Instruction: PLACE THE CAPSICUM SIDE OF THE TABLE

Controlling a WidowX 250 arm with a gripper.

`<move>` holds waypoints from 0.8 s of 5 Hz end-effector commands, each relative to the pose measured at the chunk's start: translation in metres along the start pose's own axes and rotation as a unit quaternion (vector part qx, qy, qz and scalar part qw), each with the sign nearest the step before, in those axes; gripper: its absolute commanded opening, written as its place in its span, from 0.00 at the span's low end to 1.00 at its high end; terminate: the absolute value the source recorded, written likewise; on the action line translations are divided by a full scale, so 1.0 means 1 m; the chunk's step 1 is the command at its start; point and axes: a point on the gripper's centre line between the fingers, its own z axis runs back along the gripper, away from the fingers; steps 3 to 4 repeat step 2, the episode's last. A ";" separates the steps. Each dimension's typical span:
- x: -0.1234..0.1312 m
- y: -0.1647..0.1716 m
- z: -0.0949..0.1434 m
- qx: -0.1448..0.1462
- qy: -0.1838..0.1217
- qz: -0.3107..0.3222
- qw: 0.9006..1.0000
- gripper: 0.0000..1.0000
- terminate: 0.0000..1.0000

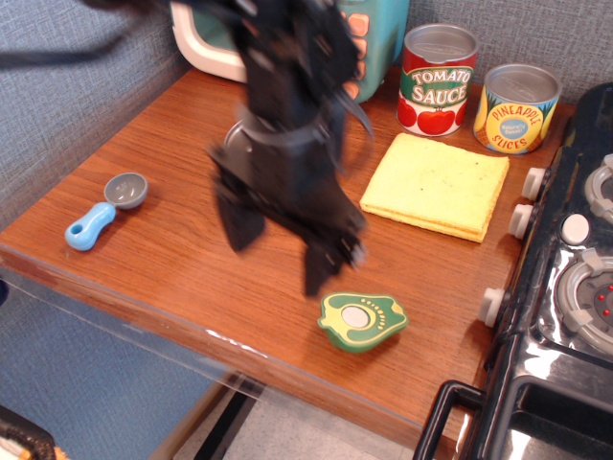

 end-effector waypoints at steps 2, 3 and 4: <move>-0.002 0.018 0.006 0.004 0.007 0.017 1.000 1.00 1.00; -0.002 0.018 0.006 0.004 0.007 0.017 1.000 1.00 1.00; -0.002 0.018 0.006 0.004 0.007 0.017 1.000 1.00 1.00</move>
